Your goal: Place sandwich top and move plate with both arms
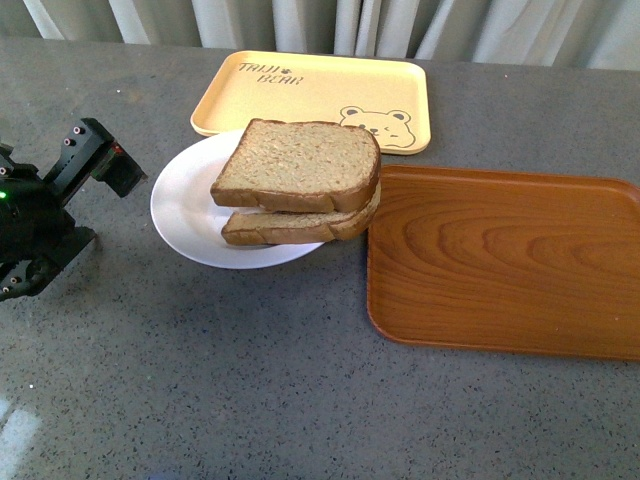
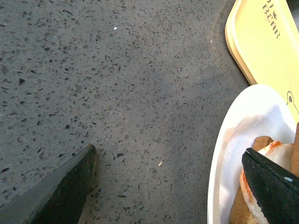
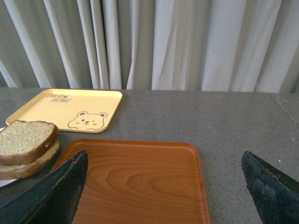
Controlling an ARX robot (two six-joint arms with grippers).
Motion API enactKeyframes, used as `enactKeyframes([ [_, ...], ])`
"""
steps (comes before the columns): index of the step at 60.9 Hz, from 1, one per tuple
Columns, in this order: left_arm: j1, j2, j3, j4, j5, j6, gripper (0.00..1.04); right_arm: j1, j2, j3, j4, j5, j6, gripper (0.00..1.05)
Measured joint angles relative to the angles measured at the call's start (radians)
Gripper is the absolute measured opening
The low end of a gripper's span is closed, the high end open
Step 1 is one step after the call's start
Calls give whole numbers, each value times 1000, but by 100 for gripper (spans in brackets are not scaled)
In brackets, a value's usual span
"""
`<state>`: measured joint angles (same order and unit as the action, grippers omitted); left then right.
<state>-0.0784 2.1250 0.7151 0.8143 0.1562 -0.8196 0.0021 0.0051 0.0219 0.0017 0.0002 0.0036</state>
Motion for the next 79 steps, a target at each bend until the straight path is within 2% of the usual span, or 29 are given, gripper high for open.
enactKeyframes([
  [46,-108,63,98,-18,5,-63,95,0,0,0,0,0,0,96],
  [54,-112,74,99,-16,23,-74,76,0,0,0,0,0,0,96],
  [55,-113,77,99,-15,33,-82,70,0,0,0,0,0,0,96],
  [60,-124,88,99,-8,50,-96,57,0,0,0,0,0,0,96],
  [66,-134,104,99,-4,66,-111,36,0,0,0,0,0,0,96],
  [79,-135,114,99,4,96,-103,5,0,0,0,0,0,0,96],
])
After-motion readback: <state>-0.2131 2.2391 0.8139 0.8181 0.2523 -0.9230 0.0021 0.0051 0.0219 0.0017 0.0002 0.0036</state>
